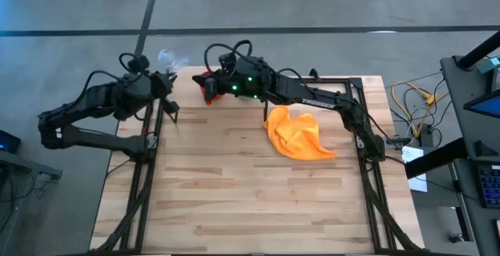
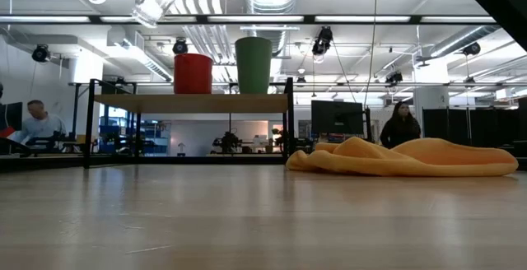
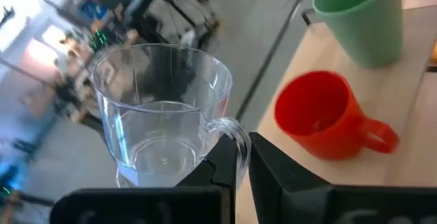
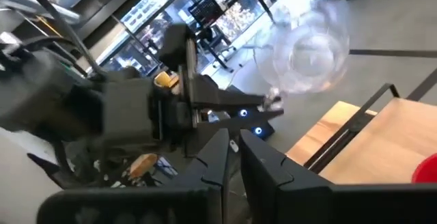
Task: Stack small to large cups/mugs on shelf
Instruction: Put the transparent mug on the shelf
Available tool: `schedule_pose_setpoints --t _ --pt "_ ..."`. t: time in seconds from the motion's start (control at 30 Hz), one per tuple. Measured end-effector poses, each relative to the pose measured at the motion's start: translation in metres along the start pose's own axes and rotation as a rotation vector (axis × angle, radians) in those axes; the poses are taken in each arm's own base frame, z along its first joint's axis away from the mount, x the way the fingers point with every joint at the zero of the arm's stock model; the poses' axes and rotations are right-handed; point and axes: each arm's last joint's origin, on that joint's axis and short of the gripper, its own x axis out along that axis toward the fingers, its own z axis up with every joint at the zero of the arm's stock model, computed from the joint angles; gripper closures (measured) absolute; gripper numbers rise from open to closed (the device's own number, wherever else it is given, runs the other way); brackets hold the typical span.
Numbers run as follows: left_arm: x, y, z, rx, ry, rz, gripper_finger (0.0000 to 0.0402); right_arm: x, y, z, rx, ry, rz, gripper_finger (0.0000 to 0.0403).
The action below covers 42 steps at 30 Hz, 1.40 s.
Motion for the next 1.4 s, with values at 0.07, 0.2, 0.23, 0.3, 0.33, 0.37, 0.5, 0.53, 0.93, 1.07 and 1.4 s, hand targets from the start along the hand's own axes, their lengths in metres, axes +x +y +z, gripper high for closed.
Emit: schedule_pose_setpoints --t 0.07,0.2,0.23,0.3,0.33,0.37,0.5,0.53,0.93,1.07,1.4 --pt "-0.001 0.0 -0.004 -0.047 0.019 -0.022 0.0399 0.0 0.004 -0.003 -0.001 0.004 0.009 0.0374" --pt "-0.004 0.001 -0.007 -0.13 0.014 -0.038 0.0399 -0.002 0.017 -0.014 -0.004 0.03 0.037 0.0374" --pt "-0.005 0.002 -0.008 -0.151 0.012 -0.037 0.0399 -0.003 0.02 -0.017 -0.005 0.036 0.045 0.0374" --pt "-0.007 0.003 -0.01 -0.205 0.006 -0.035 0.0399 -0.005 0.027 -0.021 -0.006 0.044 0.06 0.0374" --pt "-0.008 0.004 -0.011 -0.235 0.004 -0.037 0.0399 -0.007 0.031 -0.022 -0.009 0.047 0.068 0.0374" --pt "-0.009 0.004 -0.012 -0.266 0.002 -0.041 0.0399 -0.008 0.035 -0.024 -0.014 0.05 0.076 0.0374" --pt "-0.008 0.001 -0.018 -0.391 0.008 -0.06 0.0399 -0.013 0.048 -0.032 -0.034 0.063 0.104 0.0374" --pt "-0.008 -0.001 -0.02 -0.412 0.012 -0.062 0.0399 -0.015 0.051 -0.034 -0.035 0.066 0.111 0.0374" --pt "-0.009 -0.013 -0.054 -0.501 0.015 -0.085 0.0399 -0.04 0.089 -0.039 -0.139 0.07 0.204 0.0374" --pt "-0.013 -0.014 -0.068 -0.55 -0.003 -0.088 0.0399 -0.049 0.099 -0.04 -0.195 0.075 0.228 0.0374" --pt "-0.012 -0.025 -0.083 -0.713 -0.217 -0.199 0.0399 -0.053 0.101 -0.045 -0.21 0.118 0.208 0.0374"
